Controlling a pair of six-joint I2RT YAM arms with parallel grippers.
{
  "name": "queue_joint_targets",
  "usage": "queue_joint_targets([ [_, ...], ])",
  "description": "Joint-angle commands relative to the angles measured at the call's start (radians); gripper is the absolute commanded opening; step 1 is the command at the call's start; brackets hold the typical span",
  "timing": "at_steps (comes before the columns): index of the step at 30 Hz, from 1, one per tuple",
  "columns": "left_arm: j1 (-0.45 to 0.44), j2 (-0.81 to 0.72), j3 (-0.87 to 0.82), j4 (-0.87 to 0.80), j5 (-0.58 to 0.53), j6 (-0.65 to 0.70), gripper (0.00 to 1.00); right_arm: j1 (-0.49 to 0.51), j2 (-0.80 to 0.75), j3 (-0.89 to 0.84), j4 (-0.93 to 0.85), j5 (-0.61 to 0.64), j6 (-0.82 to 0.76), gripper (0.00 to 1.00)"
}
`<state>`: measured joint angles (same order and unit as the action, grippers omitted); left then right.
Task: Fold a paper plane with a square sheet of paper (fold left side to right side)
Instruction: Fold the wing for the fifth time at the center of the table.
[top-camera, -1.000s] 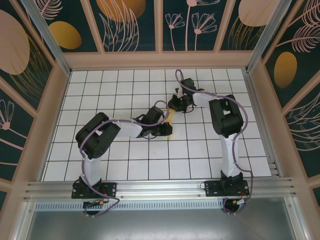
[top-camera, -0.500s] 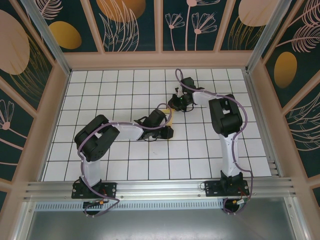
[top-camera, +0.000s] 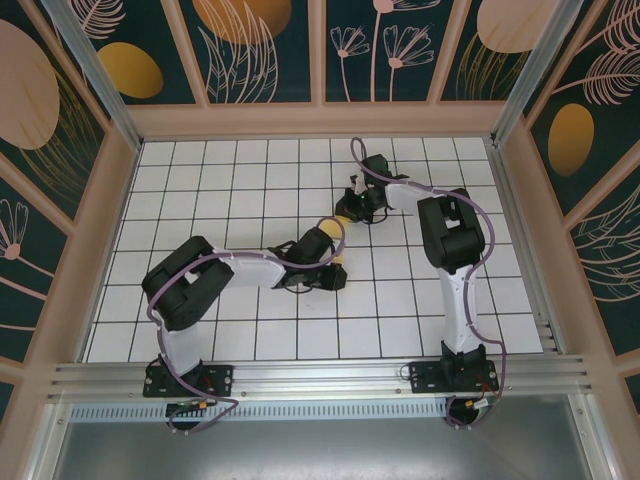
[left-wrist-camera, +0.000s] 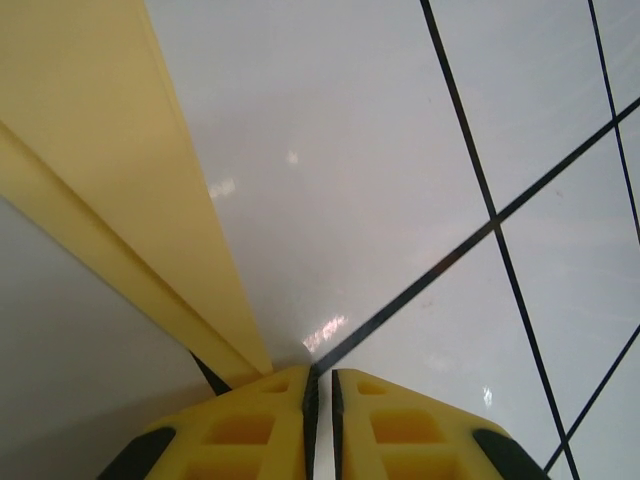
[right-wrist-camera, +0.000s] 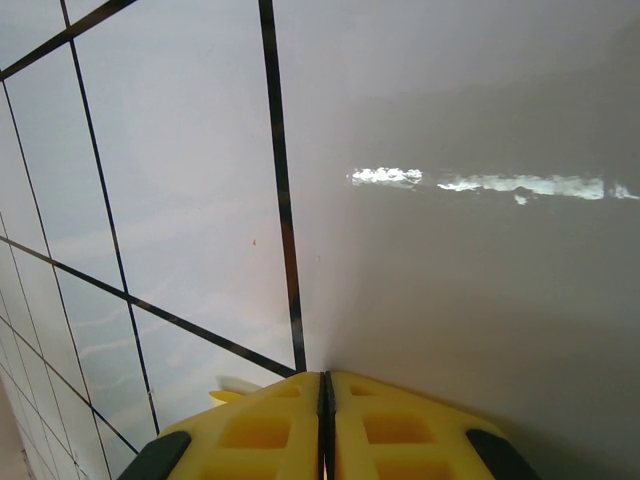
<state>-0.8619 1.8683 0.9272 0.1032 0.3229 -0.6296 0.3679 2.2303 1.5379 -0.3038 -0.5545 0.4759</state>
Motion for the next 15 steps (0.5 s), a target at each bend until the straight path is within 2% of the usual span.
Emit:
queue_joint_targets([
  [1, -0.031, -0.008, -0.054, -0.184, 0.080, -0.005, 0.17, -0.034, 0.074, 0.004, 0.045, 0.131, -0.032, 0.13],
  [8, -0.028, -0.095, -0.017, -0.188, 0.100, 0.009, 0.18, -0.038, 0.030, 0.043, 0.043, 0.110, -0.048, 0.17],
  [15, 0.042, -0.219, 0.003, -0.214, 0.067, 0.025, 0.19, -0.057, -0.039, 0.190, -0.056, 0.159, -0.104, 0.32],
])
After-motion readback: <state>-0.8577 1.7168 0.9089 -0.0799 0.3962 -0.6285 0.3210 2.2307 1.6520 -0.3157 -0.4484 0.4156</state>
